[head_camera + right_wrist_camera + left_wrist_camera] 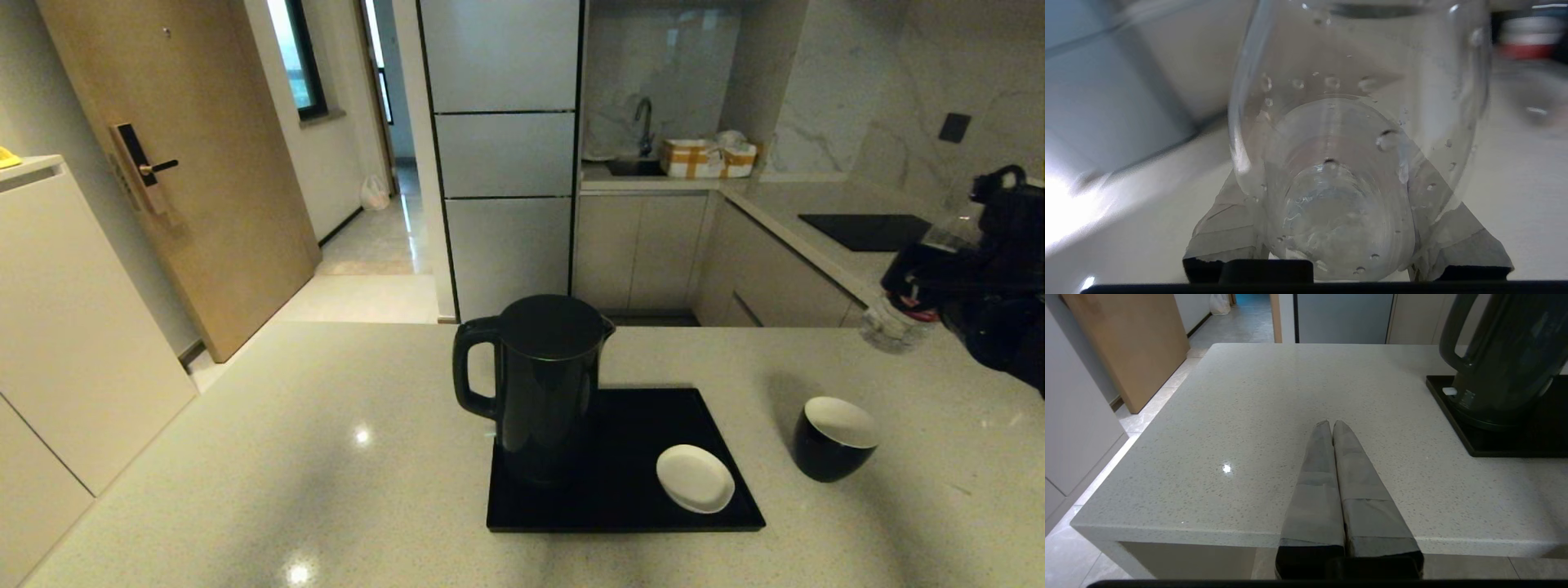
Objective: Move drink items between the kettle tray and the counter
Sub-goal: Return the bottled water to its original position
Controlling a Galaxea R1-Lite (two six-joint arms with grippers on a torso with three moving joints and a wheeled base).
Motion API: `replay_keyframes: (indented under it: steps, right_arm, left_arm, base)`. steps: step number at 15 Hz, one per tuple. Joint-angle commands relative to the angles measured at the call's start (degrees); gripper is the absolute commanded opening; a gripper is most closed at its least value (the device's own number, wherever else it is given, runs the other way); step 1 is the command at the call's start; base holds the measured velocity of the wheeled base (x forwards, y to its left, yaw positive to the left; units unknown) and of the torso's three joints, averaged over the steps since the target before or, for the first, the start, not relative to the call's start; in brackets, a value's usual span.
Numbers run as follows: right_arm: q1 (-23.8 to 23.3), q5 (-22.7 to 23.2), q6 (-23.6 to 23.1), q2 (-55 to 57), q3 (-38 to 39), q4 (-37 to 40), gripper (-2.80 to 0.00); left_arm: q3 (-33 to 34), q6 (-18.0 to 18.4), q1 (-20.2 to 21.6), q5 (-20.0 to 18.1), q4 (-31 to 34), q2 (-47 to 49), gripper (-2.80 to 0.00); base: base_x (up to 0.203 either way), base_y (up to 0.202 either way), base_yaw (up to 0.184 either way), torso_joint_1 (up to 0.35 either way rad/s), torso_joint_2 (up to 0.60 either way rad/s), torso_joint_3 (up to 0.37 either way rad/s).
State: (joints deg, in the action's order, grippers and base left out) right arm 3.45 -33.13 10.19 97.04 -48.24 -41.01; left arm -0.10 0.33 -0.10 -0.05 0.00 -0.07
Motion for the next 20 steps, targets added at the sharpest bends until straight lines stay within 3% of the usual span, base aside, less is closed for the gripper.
replay_keyframes:
  steps: [1,5,13,20]
  right_arm:
    - [8.3,-1.2,0.1,-2.1,-1.7,4.2,-2.80]
    - [14.4,-1.2,2.9,11.4,-2.8,1.4,-2.80]
    - [20.6,-0.3,7.1,34.5,-13.2,-4.2,-2.80]
    - [21.6,-0.5,6.8,41.1,-19.0,-3.2,-2.80]
  left_arm:
    - [0.0,0.0,0.0,0.0,0.0,0.0,-2.80]
    - [0.0,0.0,0.0,0.0,0.0,0.0,-2.80]
    - [0.0,0.0,0.0,0.0,0.0,0.1,-2.80]
    - [0.0,0.0,0.0,0.0,0.0,0.0,-2.80]
  base:
    - [0.000,0.000,0.000,0.000,0.00,0.000]
    - [0.000,0.000,0.000,0.000,0.00,0.000]
    - [0.000,0.000,0.000,0.000,0.00,0.000]
    - [0.000,0.000,0.000,0.000,0.00,0.000]
